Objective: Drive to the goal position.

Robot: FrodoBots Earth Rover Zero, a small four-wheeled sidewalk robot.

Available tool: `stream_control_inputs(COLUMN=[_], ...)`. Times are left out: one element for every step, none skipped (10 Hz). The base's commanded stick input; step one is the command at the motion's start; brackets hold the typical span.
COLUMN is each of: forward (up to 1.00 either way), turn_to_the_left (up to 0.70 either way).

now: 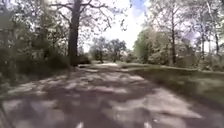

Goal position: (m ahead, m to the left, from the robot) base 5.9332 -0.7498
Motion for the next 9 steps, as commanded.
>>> stream_control_inputs(forward=[1.0, 1.0, 1.0, 1.0, 1.0, 1.0, 1.0, 1.0, 1.0], turn_to_the_left=[0.0, 0.0, 0.0, 0.0, 0.0, 0.0, 0.0, 0.0, 0.0])
